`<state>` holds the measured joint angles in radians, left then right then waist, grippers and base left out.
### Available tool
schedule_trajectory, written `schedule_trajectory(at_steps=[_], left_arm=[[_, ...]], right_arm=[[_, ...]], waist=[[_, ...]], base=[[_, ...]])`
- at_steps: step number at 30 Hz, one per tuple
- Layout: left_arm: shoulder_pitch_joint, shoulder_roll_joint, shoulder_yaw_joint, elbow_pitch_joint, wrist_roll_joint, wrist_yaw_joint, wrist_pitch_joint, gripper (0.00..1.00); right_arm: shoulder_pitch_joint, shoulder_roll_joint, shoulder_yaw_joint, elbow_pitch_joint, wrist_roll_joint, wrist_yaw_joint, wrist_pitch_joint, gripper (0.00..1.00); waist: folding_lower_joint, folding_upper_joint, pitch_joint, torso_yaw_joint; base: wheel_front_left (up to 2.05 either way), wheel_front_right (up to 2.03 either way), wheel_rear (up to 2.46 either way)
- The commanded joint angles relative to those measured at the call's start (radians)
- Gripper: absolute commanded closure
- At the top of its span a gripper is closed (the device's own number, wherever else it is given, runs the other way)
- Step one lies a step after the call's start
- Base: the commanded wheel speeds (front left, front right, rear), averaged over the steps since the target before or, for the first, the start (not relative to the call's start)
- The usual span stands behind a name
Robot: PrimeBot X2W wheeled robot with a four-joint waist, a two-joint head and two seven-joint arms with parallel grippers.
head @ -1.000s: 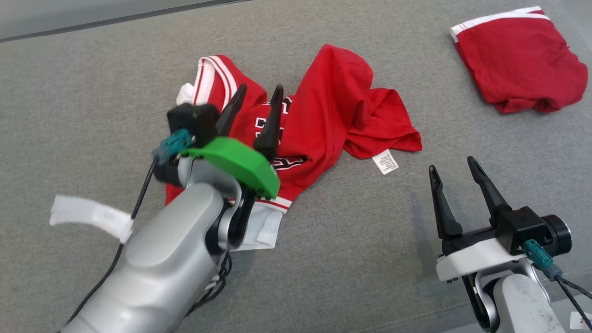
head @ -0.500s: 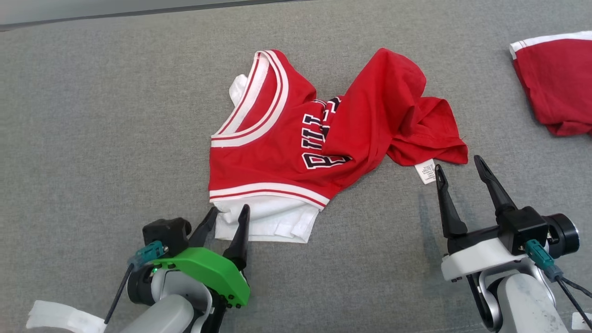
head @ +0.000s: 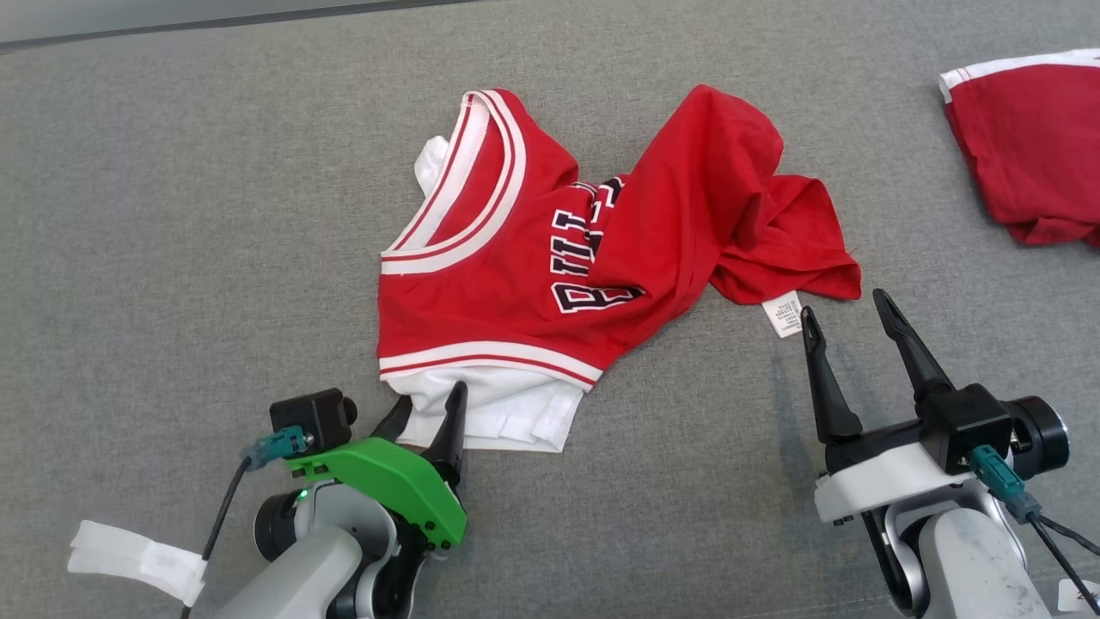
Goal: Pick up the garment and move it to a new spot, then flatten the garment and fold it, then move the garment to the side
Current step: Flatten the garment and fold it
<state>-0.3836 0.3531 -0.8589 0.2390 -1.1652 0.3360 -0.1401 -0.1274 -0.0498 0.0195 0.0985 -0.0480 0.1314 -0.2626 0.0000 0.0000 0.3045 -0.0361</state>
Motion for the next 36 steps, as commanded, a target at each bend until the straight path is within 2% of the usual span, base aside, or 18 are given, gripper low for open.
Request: schedule_trajectory(at_steps=[1,2,5,7,10,13,17,22,26,29,31,33,35,36], left_arm=[[-0.007,-0.006,-0.001,0.025,-0.014,-0.011,0.016,0.39],[-0.011,-0.011,0.005,0.029,-0.024,-0.024,0.014,1.00],[-0.012,-0.021,0.037,-0.023,-0.080,-0.087,0.021,1.00],[-0.016,-0.002,0.074,-0.104,-0.118,-0.127,0.029,1.00],[-0.046,0.040,0.133,-0.290,-0.155,-0.140,0.044,1.00],[-0.091,0.093,0.195,-0.491,-0.184,-0.099,0.081,1.00],[-0.200,0.151,0.278,-0.684,-0.229,0.008,0.174,1.00],[-0.359,0.185,0.340,-0.747,-0.281,0.168,0.296,1.00],[-0.404,0.263,0.371,-0.726,-0.266,0.270,0.353,1.00],[-0.323,0.344,0.406,-0.706,-0.265,0.312,0.357,1.00],[-0.235,0.377,0.457,-0.680,-0.289,0.327,0.329,1.00],[-0.138,0.410,0.508,-0.637,-0.297,0.323,0.288,1.00],[-0.035,0.436,0.542,-0.582,-0.297,0.300,0.249,1.00],[0.006,0.422,0.567,-0.557,-0.319,0.286,0.228,1.00]], right_arm=[[-0.003,-0.002,0.001,0.001,0.010,-0.001,-0.003,0.00],[-0.003,-0.002,0.002,0.001,0.014,-0.001,-0.003,0.00],[0.001,-0.002,-0.003,-0.001,0.023,-0.001,-0.003,0.00],[0.007,-0.002,-0.010,-0.003,0.028,-0.001,-0.003,0.00],[0.017,-0.002,-0.016,-0.006,0.035,-0.001,-0.003,0.00],[0.016,-0.002,-0.013,-0.002,0.049,-0.001,-0.003,0.00],[0.000,-0.002,0.006,0.007,0.078,-0.001,-0.003,0.00],[-0.029,-0.003,0.039,0.019,0.128,-0.001,-0.003,0.00],[-0.029,-0.003,0.067,0.032,0.168,-0.001,-0.003,0.00],[-0.014,-0.003,0.069,0.044,0.189,-0.001,-0.003,0.00],[-0.002,-0.002,0.062,0.050,0.188,-0.001,-0.003,0.00],[0.002,-0.002,0.057,0.055,0.180,-0.001,-0.003,0.00],[0.005,-0.002,0.054,0.055,0.170,-0.001,-0.003,0.00],[0.006,-0.002,0.053,0.054,0.164,-0.001,-0.003,0.00]], waist=[[0.0000,0.0000,0.004,-0.011],[0.0000,0.0000,0.005,-0.015],[0.0000,0.0000,0.008,-0.028],[0.0000,0.0000,0.009,-0.031],[0.0000,0.0000,0.013,-0.029],[0.0000,0.0000,0.015,-0.027],[0.0000,0.0000,0.011,-0.030],[0.0000,0.0000,0.011,-0.066],[0.0000,0.0000,0.009,-0.113],[0.0000,0.0000,0.009,-0.141],[0.0000,0.0000,0.011,-0.147],[0.0000,0.0000,0.014,-0.148],[0.0000,0.0000,0.017,-0.144],[0.0000,0.0000,0.018,-0.141]], base=[[0.00,0.00,0.00],[0.00,0.00,0.00],[0.00,0.00,0.00],[0.00,0.00,0.00],[0.00,0.00,0.00],[0.00,0.00,0.00],[0.00,0.00,0.00],[0.00,0.00,0.00],[0.00,0.00,0.00],[0.00,0.00,0.00],[0.00,0.00,0.00],[0.00,0.00,0.00],[0.00,0.00,0.00],[0.00,0.00,0.00]])
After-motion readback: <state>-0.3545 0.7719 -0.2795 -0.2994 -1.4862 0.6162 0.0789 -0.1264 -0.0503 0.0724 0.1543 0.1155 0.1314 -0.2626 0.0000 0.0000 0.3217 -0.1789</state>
